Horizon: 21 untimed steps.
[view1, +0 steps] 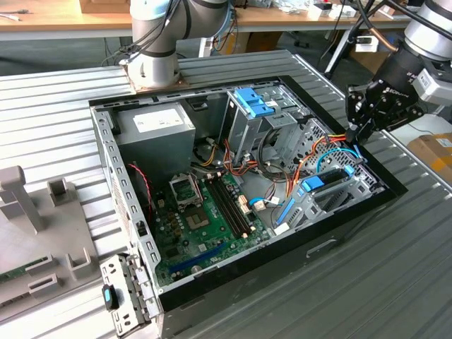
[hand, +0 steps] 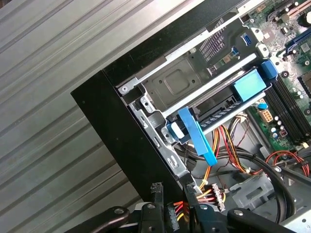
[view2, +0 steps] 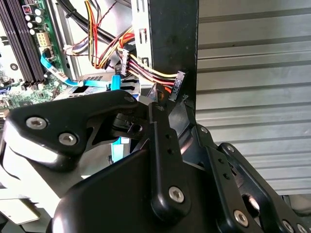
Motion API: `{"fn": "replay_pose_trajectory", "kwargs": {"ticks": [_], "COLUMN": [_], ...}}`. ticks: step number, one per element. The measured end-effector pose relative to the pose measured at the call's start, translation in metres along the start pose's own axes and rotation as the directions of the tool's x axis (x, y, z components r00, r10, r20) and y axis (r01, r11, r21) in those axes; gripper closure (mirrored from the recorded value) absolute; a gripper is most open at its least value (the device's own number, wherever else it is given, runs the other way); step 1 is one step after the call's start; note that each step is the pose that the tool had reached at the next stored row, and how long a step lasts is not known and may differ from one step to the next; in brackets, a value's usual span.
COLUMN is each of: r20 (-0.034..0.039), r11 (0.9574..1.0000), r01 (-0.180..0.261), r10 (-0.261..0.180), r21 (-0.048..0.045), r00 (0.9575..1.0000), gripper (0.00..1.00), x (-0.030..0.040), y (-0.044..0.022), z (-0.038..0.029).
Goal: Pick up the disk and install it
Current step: 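Insert the first disk wire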
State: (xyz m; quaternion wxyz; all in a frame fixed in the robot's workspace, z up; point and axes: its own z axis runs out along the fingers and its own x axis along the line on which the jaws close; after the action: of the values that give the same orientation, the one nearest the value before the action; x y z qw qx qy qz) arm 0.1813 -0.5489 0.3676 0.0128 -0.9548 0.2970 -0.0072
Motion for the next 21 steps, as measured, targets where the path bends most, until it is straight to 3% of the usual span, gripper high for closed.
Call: {"fn": "replay_pose_trajectory", "kwargs": {"ticks": [4,6,12,15,16,21], "r20": [0.0,-0.0001,0.0,0.0,-0.0001,-0.0006], "r11": [1.0,1.0,1.0,1.0,1.0,1.0], "r01": [0.0,0.0,0.0,0.0,0.0,0.0], "r10": [0.0,0.0,0.0,0.0,0.0,0.0], "r21": [0.0,-0.0001,0.0,0.0,-0.0001,0.0003], "r00": [1.0,1.0,1.0,1.0,1.0,1.0], "gripper": [0.71,0.85,0.85,0.78,0.71,0.71], "x": [0.0001,0.0001,0.0002,0.0002,0.0002,0.0002], "y": [0.0,0.0,-0.0001,-0.0001,0.0,0.0], "z": [0.0,0.0,0.0,0.0,0.0002,0.0043]}}
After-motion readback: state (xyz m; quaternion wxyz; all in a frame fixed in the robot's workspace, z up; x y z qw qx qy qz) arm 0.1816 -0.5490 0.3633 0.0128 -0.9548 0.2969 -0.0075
